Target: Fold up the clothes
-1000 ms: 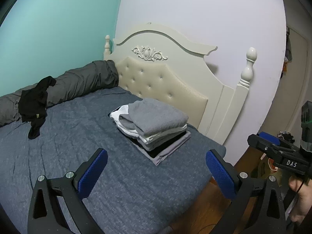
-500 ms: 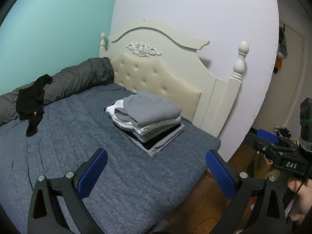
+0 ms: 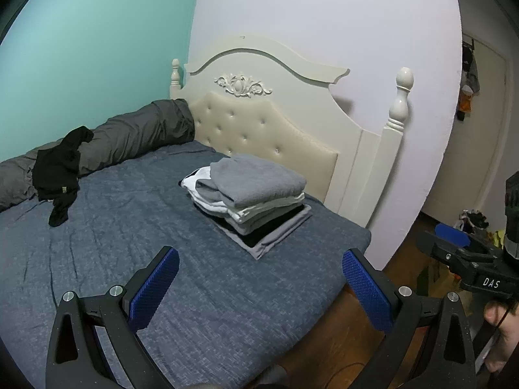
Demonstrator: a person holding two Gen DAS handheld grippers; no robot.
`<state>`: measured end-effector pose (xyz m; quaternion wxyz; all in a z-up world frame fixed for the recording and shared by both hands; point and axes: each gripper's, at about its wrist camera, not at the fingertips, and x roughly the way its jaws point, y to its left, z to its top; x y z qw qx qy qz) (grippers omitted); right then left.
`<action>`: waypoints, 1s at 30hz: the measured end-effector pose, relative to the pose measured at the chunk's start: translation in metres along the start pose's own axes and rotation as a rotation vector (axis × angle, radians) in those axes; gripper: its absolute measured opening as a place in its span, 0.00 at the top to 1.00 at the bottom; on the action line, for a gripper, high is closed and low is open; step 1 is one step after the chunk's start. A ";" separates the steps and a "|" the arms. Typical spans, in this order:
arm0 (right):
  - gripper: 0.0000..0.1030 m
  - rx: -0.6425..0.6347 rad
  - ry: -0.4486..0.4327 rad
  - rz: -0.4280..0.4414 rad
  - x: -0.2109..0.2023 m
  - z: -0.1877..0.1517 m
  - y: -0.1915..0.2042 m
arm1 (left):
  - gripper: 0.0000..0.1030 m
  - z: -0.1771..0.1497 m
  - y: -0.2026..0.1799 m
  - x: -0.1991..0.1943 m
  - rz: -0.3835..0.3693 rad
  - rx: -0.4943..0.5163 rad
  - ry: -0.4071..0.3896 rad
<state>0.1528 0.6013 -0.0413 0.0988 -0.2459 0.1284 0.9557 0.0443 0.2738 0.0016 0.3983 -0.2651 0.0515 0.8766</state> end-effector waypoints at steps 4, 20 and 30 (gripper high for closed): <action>0.02 0.001 0.006 0.009 -0.001 -0.004 0.003 | 0.00 -0.004 0.001 -0.001 0.006 -0.004 -0.005; 0.02 0.002 0.015 -0.001 0.003 -0.010 0.006 | 0.00 -0.014 0.002 -0.003 0.012 -0.002 -0.002; 0.02 0.006 0.027 -0.003 0.006 -0.016 0.004 | 0.00 -0.018 0.000 -0.004 -0.006 -0.007 -0.005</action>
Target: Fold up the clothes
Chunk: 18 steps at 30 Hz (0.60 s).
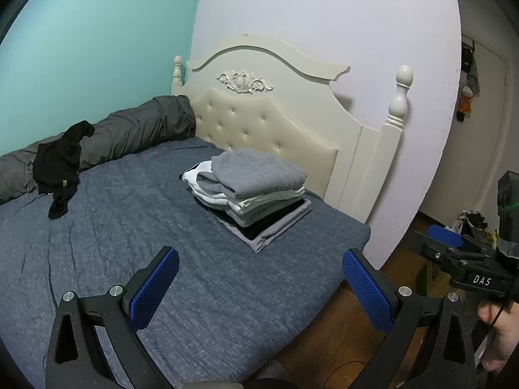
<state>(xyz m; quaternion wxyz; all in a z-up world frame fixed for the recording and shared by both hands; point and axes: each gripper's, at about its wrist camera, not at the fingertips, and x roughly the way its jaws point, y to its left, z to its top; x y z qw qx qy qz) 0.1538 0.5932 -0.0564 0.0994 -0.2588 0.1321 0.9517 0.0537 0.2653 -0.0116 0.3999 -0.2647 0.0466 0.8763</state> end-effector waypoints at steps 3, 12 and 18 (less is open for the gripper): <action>0.02 0.000 0.003 0.000 0.001 -0.001 0.000 | 0.00 0.000 -0.001 -0.001 0.002 -0.003 -0.005; 0.02 0.008 0.012 0.003 0.002 -0.004 -0.002 | 0.00 0.000 -0.002 -0.001 0.002 -0.004 0.001; 0.02 0.008 0.013 0.004 0.002 -0.004 -0.002 | 0.00 0.001 -0.004 0.000 0.001 0.001 0.002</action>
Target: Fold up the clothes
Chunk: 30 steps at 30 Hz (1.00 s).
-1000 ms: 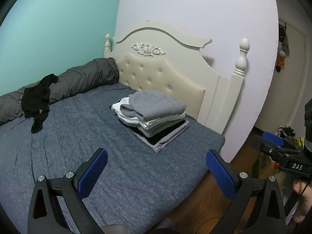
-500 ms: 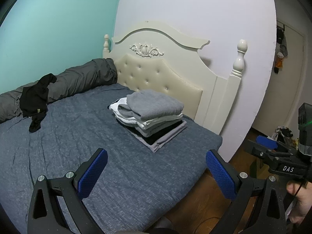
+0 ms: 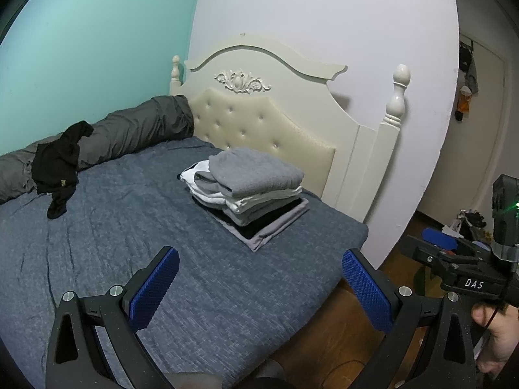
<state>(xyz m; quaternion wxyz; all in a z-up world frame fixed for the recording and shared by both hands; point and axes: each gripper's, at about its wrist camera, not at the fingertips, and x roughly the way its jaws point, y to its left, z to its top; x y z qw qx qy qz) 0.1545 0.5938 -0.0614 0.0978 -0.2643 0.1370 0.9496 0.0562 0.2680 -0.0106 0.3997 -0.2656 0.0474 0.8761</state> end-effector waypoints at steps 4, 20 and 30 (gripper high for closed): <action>0.02 0.002 0.003 -0.001 0.001 0.000 -0.002 | 0.00 -0.001 -0.001 0.001 -0.003 0.003 0.006; 0.01 0.004 0.004 -0.003 0.001 0.000 -0.003 | 0.00 -0.003 -0.005 0.000 -0.015 0.012 -0.003; 0.01 0.001 0.005 -0.005 0.002 0.000 -0.002 | 0.00 -0.003 -0.005 0.000 -0.019 0.015 -0.012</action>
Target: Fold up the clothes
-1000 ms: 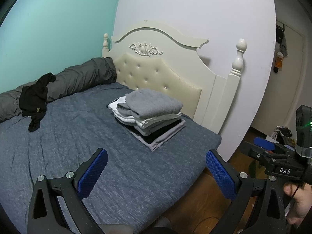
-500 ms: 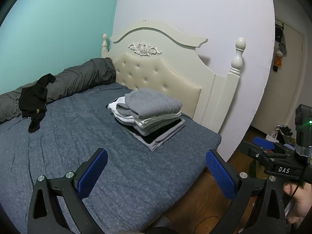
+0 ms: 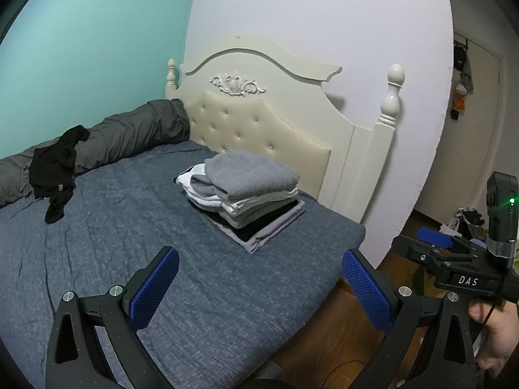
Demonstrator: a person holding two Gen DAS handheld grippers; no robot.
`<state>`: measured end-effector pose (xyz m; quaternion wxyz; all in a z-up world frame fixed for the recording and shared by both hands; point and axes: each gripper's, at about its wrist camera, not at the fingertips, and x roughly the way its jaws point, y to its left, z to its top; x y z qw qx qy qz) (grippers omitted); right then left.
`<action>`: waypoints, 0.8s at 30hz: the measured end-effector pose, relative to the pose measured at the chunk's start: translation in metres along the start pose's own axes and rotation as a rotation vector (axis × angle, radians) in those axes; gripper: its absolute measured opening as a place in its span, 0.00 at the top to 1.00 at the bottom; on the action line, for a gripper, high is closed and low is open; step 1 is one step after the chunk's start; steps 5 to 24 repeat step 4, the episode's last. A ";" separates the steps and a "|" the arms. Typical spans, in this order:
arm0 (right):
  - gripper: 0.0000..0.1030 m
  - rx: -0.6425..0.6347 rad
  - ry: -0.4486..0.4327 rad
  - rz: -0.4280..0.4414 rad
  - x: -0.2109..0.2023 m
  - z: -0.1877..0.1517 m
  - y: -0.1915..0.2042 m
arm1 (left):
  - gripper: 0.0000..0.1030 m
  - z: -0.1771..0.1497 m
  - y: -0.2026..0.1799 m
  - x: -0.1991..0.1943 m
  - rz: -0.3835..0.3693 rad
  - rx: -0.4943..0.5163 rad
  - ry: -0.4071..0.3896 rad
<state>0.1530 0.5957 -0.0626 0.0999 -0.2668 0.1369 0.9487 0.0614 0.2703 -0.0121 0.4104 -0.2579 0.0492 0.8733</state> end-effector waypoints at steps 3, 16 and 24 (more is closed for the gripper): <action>0.01 0.001 0.000 0.002 0.000 0.000 -0.001 | 0.00 0.000 0.001 0.001 0.002 -0.003 0.002; 0.01 0.001 0.000 0.001 0.000 0.000 -0.001 | 0.00 0.000 0.001 0.001 0.001 -0.005 0.004; 0.01 0.001 0.000 0.001 0.000 0.000 -0.001 | 0.00 0.000 0.001 0.001 0.001 -0.005 0.004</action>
